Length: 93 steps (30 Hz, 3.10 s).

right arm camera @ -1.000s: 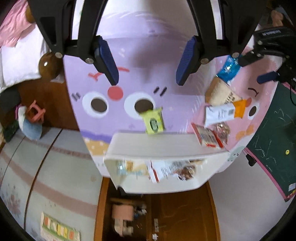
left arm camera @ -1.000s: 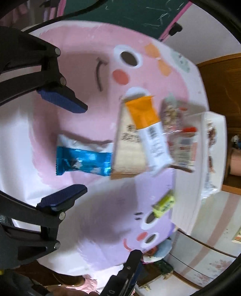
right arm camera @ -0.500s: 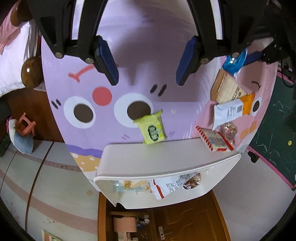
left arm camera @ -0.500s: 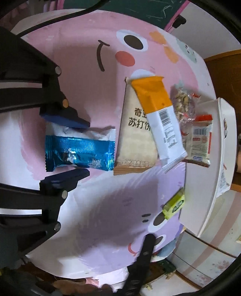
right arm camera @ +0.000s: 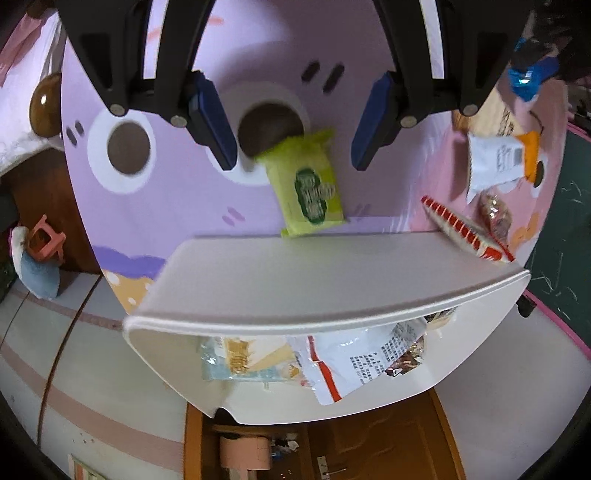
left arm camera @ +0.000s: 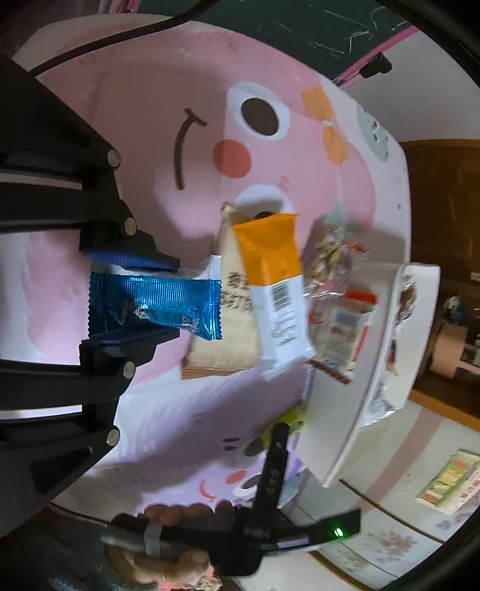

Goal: Organize snacks
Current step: 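Grasp the blue wrapper snack with the left tool while the right grasps the green biscuit pack, then carry both snacks over the white tray and release them inside, then withdraw both tools from the tray toward the remaining snacks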

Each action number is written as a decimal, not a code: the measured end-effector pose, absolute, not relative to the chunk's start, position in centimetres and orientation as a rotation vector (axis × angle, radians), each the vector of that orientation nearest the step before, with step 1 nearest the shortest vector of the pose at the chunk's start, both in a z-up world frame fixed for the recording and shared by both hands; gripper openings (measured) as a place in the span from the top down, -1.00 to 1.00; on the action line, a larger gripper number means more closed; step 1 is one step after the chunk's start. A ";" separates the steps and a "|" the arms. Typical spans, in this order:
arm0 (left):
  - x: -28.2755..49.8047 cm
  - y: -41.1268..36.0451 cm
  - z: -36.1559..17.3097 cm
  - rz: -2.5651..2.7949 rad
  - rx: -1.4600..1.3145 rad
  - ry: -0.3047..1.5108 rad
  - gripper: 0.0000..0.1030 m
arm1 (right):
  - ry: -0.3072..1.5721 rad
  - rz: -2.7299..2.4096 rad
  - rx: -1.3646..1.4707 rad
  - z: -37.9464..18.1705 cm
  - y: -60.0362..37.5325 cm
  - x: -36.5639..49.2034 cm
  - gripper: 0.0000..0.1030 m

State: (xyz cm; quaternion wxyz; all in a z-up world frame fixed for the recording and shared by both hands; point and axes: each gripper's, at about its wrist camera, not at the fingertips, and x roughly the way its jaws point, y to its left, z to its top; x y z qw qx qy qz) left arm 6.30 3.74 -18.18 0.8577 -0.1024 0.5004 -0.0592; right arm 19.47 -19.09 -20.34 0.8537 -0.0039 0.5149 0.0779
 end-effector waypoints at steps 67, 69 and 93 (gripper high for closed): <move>34.3 -0.5 -4.5 -0.106 0.035 0.963 0.32 | 1.060 0.222 0.032 -6.8 -14.0 34.3 0.24; 34.5 -0.3 -5.0 -0.091 0.031 0.977 -0.31 | 1.059 0.215 0.011 -6.8 -13.7 34.5 0.23; 21.7 2.4 3.4 -0.166 0.069 0.819 -0.61 | 0.969 0.309 -0.029 0.1 -14.6 23.2 0.12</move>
